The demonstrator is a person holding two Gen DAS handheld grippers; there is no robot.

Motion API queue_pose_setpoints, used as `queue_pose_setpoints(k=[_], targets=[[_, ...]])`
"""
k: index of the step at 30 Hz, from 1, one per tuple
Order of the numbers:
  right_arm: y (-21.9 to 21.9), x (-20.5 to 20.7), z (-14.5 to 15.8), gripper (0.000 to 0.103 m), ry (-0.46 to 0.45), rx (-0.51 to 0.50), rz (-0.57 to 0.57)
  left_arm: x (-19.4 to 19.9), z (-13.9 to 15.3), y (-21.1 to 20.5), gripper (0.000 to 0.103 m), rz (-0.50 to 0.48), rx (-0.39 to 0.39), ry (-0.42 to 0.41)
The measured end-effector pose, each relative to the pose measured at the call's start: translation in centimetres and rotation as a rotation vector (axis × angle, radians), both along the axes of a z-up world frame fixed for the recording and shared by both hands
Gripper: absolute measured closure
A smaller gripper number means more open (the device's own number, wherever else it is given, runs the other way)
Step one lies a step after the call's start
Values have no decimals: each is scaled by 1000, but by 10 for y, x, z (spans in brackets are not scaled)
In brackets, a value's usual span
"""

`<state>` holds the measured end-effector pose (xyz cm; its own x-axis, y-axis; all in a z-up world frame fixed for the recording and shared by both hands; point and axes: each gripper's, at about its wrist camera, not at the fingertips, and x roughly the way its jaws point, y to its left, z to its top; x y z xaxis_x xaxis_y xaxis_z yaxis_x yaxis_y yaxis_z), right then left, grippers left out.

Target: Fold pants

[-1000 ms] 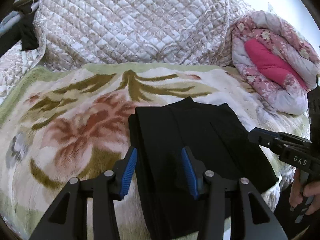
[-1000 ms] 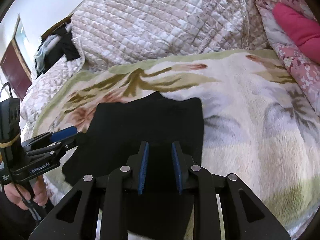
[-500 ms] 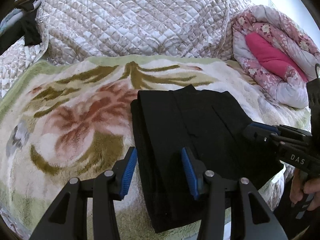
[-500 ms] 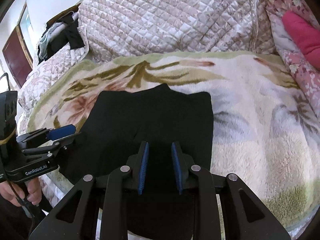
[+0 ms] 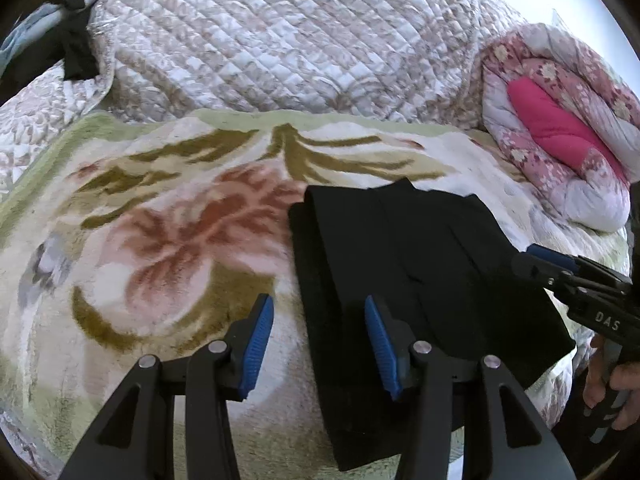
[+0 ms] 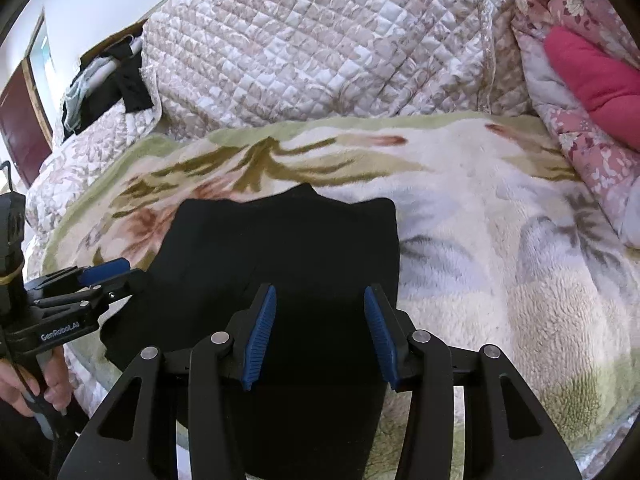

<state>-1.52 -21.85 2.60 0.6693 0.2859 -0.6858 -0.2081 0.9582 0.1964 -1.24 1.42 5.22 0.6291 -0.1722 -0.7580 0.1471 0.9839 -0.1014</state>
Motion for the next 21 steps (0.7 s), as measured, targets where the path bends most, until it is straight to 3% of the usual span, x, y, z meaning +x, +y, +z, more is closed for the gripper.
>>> queue_pose_setpoints(k=[7,11,15,18,21], targets=[[16,-2,-3,56,17,9,101,-14,15,-13,52,-92,-110,-67],[30,-4,-10,56,46,-29,162,-20,17,-27,52,-141,-83,-90],[27,-8,-2,56,-6,-42,141,-18,-1,-34,52,-137,-77,-11],[25,-6,-8,56,22,-49,134,-24,-4,-42,52,-149,-10,-39],[28,-6,-11,56,29,-67,140,-23,-5,-41,52,-144,-18,-34]])
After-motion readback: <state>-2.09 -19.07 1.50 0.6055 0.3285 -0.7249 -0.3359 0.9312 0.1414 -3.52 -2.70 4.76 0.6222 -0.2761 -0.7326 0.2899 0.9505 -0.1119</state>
